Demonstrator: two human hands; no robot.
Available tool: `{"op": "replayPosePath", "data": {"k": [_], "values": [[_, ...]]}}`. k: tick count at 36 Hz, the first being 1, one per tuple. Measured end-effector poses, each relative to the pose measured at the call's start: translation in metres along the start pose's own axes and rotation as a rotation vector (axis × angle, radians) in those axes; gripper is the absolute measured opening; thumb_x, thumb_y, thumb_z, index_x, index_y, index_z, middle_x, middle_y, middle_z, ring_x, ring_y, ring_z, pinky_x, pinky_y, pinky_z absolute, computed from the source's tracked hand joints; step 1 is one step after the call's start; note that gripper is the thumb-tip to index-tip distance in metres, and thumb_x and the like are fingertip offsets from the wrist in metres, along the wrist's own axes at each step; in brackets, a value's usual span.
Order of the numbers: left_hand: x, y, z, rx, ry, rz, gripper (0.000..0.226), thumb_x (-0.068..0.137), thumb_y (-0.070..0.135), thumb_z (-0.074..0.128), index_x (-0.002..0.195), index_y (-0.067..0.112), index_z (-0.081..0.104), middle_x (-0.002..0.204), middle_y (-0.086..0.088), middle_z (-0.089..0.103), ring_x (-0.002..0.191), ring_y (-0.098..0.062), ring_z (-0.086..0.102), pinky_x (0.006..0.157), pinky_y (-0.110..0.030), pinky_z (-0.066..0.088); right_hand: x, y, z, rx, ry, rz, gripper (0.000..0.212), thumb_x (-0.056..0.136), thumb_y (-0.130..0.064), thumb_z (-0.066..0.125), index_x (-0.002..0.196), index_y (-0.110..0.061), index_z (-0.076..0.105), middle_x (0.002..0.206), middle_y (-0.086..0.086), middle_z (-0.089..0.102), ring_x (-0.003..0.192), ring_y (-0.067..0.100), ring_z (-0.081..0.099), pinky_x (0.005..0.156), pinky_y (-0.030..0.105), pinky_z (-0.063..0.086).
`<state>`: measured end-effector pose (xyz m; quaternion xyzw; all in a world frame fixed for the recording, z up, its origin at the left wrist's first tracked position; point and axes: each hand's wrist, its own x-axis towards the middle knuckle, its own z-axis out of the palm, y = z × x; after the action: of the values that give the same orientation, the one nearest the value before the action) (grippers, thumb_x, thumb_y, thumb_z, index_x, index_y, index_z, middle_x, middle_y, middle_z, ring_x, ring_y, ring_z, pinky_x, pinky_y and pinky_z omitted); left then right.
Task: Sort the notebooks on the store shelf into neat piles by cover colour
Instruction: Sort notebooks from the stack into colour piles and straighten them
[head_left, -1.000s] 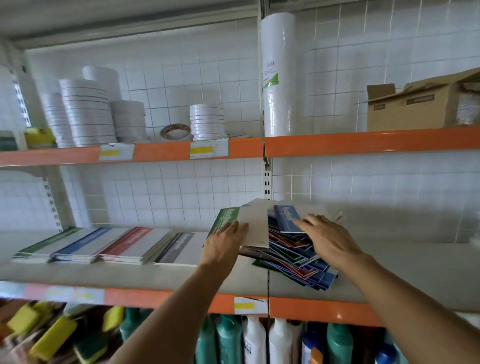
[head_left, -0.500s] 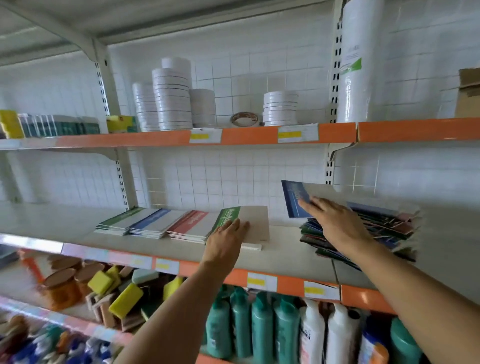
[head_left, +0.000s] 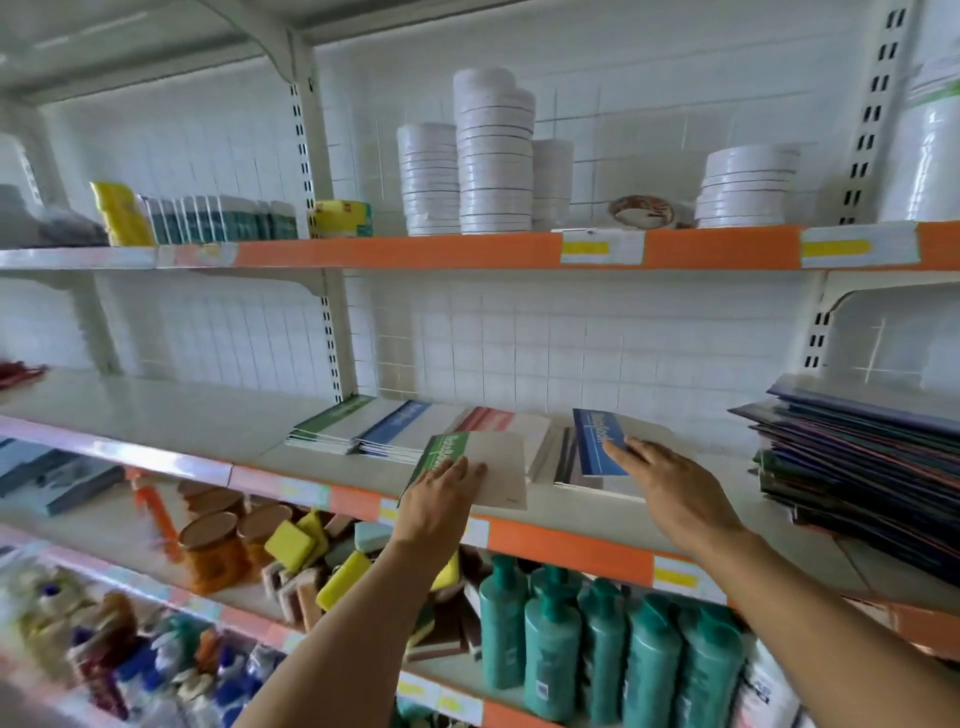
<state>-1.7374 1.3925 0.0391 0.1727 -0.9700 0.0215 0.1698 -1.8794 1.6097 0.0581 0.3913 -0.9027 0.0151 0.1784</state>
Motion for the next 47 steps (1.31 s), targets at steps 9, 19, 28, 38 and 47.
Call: {"op": "replayPosePath", "data": {"k": [9, 19, 28, 38, 47], "values": [[0.023, -0.04, 0.019, -0.024, 0.012, -0.043, 0.055, 0.1, 0.007, 0.03, 0.151, 0.026, 0.023, 0.156, 0.003, 0.024, 0.144, -0.016, 0.02, 0.112, -0.03, 0.025, 0.048, -0.026, 0.021, 0.011, -0.023, -0.031, 0.076, 0.092, 0.008, 0.034, 0.153, -0.029, 0.007, 0.158, -0.004, 0.016, 0.141, 0.014, 0.027, 0.106, 0.024, 0.031], [0.044, -0.077, 0.028, 0.006, -0.001, -0.102, 0.053, 0.101, 0.011, 0.028, 0.151, 0.029, 0.021, 0.158, 0.006, 0.02, 0.146, -0.014, 0.015, 0.111, -0.027, 0.023, 0.102, -0.062, 0.04, 0.056, -0.037, -0.119, 0.076, 0.091, 0.01, 0.033, 0.153, -0.027, 0.008, 0.159, 0.0, 0.014, 0.142, 0.018, 0.026, 0.109, 0.028, 0.03], [0.062, -0.148, 0.049, -0.01, 0.121, -0.131, 0.056, 0.088, 0.008, 0.025, 0.131, 0.021, 0.058, 0.135, -0.005, 0.057, 0.125, -0.024, 0.054, 0.09, -0.033, 0.05, 0.151, -0.107, 0.056, 0.075, -0.044, -0.164, 0.071, 0.093, 0.008, 0.031, 0.153, -0.025, 0.012, 0.159, 0.003, 0.016, 0.143, 0.02, 0.025, 0.112, 0.028, 0.026], [0.092, -0.258, 0.059, 0.127, 0.126, 0.031, 0.052, 0.065, 0.013, 0.031, 0.085, 0.025, 0.078, 0.082, 0.006, 0.074, 0.071, -0.014, 0.072, 0.05, -0.021, 0.052, 0.219, -0.193, 0.087, 0.114, 0.037, -0.12, 0.07, 0.094, 0.005, 0.036, 0.153, -0.025, 0.014, 0.156, 0.001, 0.024, 0.139, 0.018, 0.031, 0.107, 0.028, 0.033], [0.132, -0.336, 0.087, -0.011, 0.118, 0.051, 0.055, 0.075, 0.008, 0.031, 0.112, 0.012, 0.071, 0.114, -0.011, 0.069, 0.102, -0.031, 0.067, 0.075, -0.038, 0.056, 0.263, -0.26, 0.132, 0.054, 0.126, -0.12, 0.08, 0.031, 0.013, 0.086, 0.107, -0.01, 0.073, 0.087, 0.01, 0.071, 0.068, 0.023, 0.07, 0.049, 0.025, 0.054]]}}
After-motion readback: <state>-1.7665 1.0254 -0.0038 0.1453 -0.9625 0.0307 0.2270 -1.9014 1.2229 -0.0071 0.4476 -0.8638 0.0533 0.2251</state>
